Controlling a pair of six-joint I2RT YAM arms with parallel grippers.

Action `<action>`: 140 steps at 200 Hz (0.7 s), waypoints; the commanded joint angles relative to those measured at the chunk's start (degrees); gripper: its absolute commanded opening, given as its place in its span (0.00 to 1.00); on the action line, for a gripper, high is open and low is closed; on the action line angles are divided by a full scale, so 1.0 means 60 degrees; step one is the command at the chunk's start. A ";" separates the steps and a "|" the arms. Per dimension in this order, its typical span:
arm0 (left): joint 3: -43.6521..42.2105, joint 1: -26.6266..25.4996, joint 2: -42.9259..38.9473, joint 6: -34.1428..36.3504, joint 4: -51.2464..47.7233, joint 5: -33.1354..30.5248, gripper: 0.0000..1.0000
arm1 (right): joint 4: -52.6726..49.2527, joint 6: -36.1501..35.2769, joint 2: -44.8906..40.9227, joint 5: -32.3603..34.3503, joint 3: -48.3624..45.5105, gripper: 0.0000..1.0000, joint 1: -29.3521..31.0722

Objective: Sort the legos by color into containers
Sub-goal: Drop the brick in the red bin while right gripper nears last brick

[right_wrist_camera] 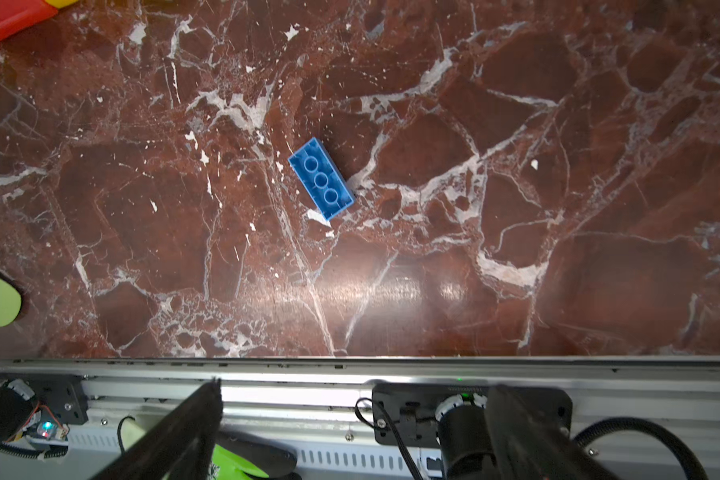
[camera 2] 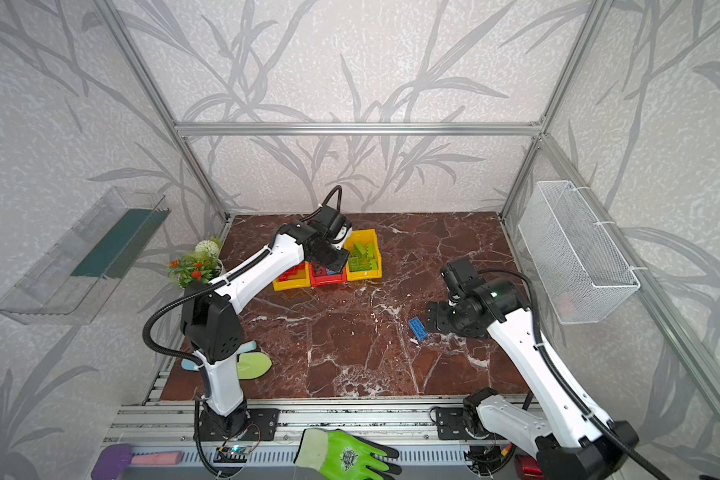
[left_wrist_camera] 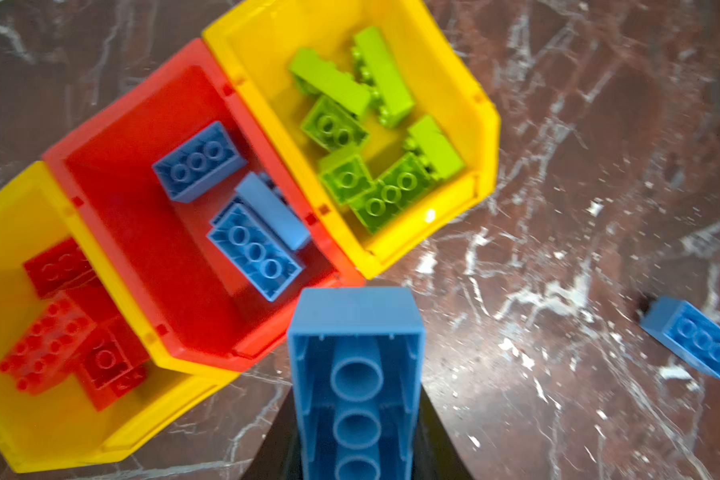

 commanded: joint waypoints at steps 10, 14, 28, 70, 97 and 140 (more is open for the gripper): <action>0.0814 0.0833 0.1093 0.0187 -0.0285 0.0419 0.15 | 0.1270 -0.0131 0.1233 -0.0155 0.0335 0.99 -0.0040; 0.0951 0.0965 0.1232 0.0179 -0.0293 0.0481 0.15 | 0.1332 -0.0129 0.1416 -0.0181 0.0405 0.99 -0.0040; 0.1481 0.1332 0.1716 0.0249 -0.0382 0.0723 0.15 | 0.1487 -0.0129 0.2038 -0.0234 0.0662 0.99 -0.0038; 0.3193 0.1992 0.3227 0.0365 -0.0889 0.1149 0.20 | 0.1571 -0.0199 0.3668 -0.0191 0.1295 0.99 -0.0040; 0.3832 0.2184 0.3779 0.0269 -0.1101 0.1398 0.62 | 0.1600 -0.0400 0.4422 -0.0100 0.1302 0.99 -0.0040; 0.3575 0.2145 0.3324 -0.0016 -0.0894 0.1834 0.84 | 0.1888 -0.0871 0.5253 0.0126 0.0852 0.99 -0.0037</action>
